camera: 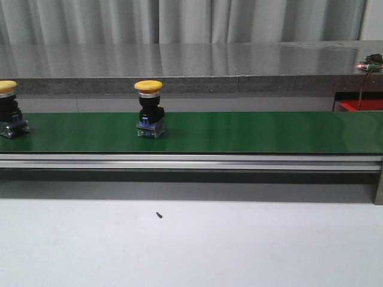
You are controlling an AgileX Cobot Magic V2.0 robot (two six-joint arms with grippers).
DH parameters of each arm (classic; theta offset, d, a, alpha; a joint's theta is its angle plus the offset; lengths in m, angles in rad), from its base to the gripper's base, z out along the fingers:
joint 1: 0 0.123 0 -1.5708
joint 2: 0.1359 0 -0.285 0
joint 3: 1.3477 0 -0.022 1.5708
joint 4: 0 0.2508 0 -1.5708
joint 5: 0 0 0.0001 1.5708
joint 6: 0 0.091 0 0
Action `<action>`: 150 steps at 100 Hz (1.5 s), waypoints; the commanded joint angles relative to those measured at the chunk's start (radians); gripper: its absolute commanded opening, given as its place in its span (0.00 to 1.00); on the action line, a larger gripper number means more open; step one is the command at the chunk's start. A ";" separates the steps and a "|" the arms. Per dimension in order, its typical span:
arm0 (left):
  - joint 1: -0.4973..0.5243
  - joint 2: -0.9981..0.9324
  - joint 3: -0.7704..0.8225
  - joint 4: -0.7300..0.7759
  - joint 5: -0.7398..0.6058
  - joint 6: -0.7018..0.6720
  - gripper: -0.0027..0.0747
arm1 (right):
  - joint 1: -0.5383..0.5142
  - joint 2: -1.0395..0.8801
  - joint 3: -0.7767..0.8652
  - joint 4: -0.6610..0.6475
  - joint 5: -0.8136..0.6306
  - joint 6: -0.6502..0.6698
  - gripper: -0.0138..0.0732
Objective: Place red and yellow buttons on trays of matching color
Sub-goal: 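Lower the right gripper onto the farther yellow button on the belt and grasp it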
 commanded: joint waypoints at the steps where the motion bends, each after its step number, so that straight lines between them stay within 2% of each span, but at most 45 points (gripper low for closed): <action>1: -0.006 0.003 -0.025 -0.022 -0.053 0.003 0.01 | 0.038 0.071 -0.104 -0.012 -0.020 -0.009 0.09; 7: -0.006 0.003 -0.025 -0.022 -0.053 0.003 0.01 | 0.067 0.120 -0.153 -0.012 0.009 -0.009 0.12; 14: -0.006 0.003 -0.025 -0.022 -0.053 0.003 0.01 | 0.100 0.177 -0.216 -0.011 0.048 -0.009 0.21; 24: -0.006 0.003 -0.025 -0.022 -0.053 0.003 0.01 | 0.144 0.252 -0.309 -0.011 0.112 -0.009 0.41; 36: -0.006 0.003 -0.025 -0.022 -0.053 0.003 0.01 | 0.188 0.347 -0.398 -0.004 0.183 -0.009 0.70; 43: -0.006 0.003 -0.025 -0.022 -0.053 0.003 0.01 | 0.214 0.400 -0.447 0.002 0.215 -0.009 0.81; 50: -0.006 0.003 -0.025 -0.022 -0.053 0.003 0.01 | 0.239 0.455 -0.496 0.004 0.253 -0.009 0.87; 63: -0.006 0.003 -0.025 -0.022 -0.053 0.003 0.01 | 0.276 0.554 -0.588 0.019 0.338 -0.008 0.88; 87: -0.006 0.003 -0.025 -0.022 -0.053 0.003 0.01 | 0.281 0.732 -0.793 0.135 0.429 -0.007 0.88; 113: -0.006 0.003 -0.025 -0.022 -0.053 0.003 0.01 | 0.289 0.923 -1.032 0.168 0.525 0.067 0.87; 124: -0.006 0.003 -0.025 -0.022 -0.053 0.003 0.01 | 0.306 0.997 -1.132 0.158 0.555 0.138 0.84; 132: -0.006 0.003 -0.025 -0.022 -0.053 0.003 0.01 | 0.315 1.055 -1.206 0.124 0.575 0.241 0.82; 150: -0.006 0.003 -0.025 -0.022 -0.053 0.003 0.01 | 0.353 1.155 -1.332 0.113 0.620 0.400 0.81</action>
